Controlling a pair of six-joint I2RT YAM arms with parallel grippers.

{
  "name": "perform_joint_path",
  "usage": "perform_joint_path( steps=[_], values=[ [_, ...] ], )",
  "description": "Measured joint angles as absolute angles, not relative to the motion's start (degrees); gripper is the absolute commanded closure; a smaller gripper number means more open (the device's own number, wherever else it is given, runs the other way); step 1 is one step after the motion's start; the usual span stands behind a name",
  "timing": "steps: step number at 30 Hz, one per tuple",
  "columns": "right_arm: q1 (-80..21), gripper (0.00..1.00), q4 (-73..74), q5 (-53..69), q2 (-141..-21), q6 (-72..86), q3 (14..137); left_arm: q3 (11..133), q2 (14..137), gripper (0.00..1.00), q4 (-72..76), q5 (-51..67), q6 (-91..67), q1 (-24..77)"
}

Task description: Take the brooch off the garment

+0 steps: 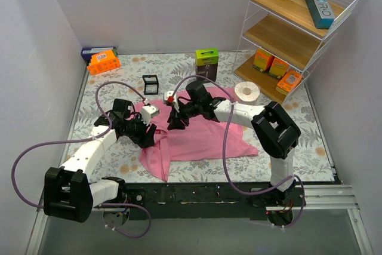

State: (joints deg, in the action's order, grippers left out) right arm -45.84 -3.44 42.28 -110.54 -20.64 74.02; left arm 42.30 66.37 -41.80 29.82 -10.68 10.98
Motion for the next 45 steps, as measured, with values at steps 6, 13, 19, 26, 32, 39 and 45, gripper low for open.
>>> perform_joint_path(
  steps=[6,13,19,26,32,39,45],
  values=[
    [-48.66,0.56,-13.15,38.63,-110.76,-17.87,70.65,39.86,64.84,0.5,-37.58,28.64,-11.88,10.98],
    [-49.39,0.54,-18.52,34.79,-112.14,-17.15,69.91,38.98,64.66,0.56,-36.25,28.42,-12.16,10.98],
    [-49.41,0.5,-19.92,34.74,-115.68,-15.9,69.91,38.98,64.62,0.6,-36.12,28.47,-12.43,10.98],
    [-49.54,0.5,-21.58,34.87,-117.01,-15.11,69.91,38.17,62.61,0.53,-36.88,28.51,-11.62,10.98],
    [-50.0,0.53,-23.07,34.0,-118.91,-15.14,69.93,36.49,61.78,0.55,-37.3,28.49,-10.96,10.98],
    [-50.28,0.72,-23.07,30.17,-119.59,-14.61,70.3,36.34,62.22,0.81,-37.5,28.77,-9.93,10.98],
    [-49.93,0.85,-22.44,29.32,-119.61,-12.69,72.75,36.34,62.59,1.0,-38.59,30.13,-8.23,10.98]
  ],
)
